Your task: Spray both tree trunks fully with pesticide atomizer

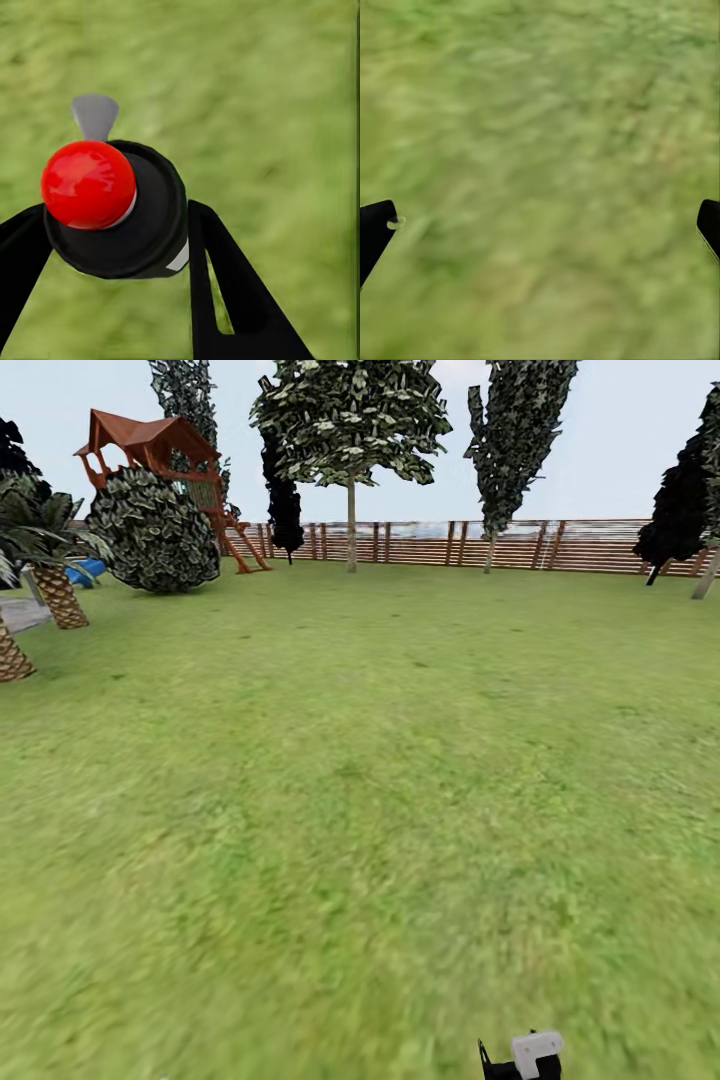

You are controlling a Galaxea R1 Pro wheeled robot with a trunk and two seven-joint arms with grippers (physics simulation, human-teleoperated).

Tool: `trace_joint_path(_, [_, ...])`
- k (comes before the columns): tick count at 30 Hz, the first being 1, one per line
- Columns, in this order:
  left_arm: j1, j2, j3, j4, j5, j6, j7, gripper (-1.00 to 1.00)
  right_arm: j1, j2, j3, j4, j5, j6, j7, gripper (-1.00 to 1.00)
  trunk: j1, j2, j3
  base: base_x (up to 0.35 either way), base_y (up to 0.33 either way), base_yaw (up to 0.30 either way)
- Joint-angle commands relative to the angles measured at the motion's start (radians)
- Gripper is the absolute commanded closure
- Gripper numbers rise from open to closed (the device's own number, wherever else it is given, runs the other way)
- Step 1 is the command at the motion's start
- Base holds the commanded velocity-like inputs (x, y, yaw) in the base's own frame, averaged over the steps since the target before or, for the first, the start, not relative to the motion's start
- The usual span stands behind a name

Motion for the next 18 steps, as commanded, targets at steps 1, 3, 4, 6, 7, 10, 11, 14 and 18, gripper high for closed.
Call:
trace_joint_path(1, [0.000,0.000,0.000,0.000,0.000,0.000,0.000,1.00,0.000,0.000,0.000,0.000,0.000,0.000,0.000,-1.00,0.000,0.000,0.000,0.339,0.000,0.000])
trace_joint_path(3, [0.000,0.000,0.000,0.000,0.000,0.000,0.000,1.00,0.000,0.000,0.000,0.000,0.000,0.000,0.000,-1.00,0.000,0.000,0.000,0.339,0.000,0.000])
trace_joint_path(4, [0.000,0.000,0.000,0.000,0.000,0.000,0.000,1.00,0.000,0.000,0.000,0.000,0.000,0.000,0.000,-1.00,0.000,0.000,0.000,0.339,0.000,0.000])
trace_joint_path(6, [0.000,0.000,0.000,0.000,0.000,-0.001,0.000,1.00,0.000,0.000,0.000,0.000,0.000,0.001,0.000,-1.00,0.000,0.000,0.000,0.339,0.000,0.000])
trace_joint_path(7, [0.000,0.000,0.000,0.000,0.000,-0.001,0.000,1.00,0.000,0.000,0.000,0.000,0.000,0.001,0.000,-1.00,0.000,0.000,0.000,0.339,0.000,0.000])
trace_joint_path(10, [0.000,0.001,0.000,0.000,0.000,-0.001,0.000,1.00,0.000,0.000,0.000,0.000,0.000,0.002,0.000,-1.00,0.000,0.000,0.000,0.338,0.000,0.000])
trace_joint_path(11, [0.000,0.001,0.000,0.000,0.000,-0.001,0.000,1.00,0.000,0.000,0.000,0.000,0.000,0.002,0.000,-1.00,0.000,0.000,0.000,0.338,0.000,0.000])
trace_joint_path(14, [0.000,0.001,0.000,0.000,0.000,-0.001,0.000,1.00,0.000,0.000,0.000,0.000,0.000,0.002,0.000,-1.00,0.000,0.000,0.000,0.339,0.000,0.000])
trace_joint_path(18, [0.000,0.003,0.001,0.000,0.000,-0.001,0.000,1.00,0.000,0.000,0.000,0.000,0.000,0.002,0.000,-1.00,0.000,0.000,0.000,0.339,0.000,0.000])
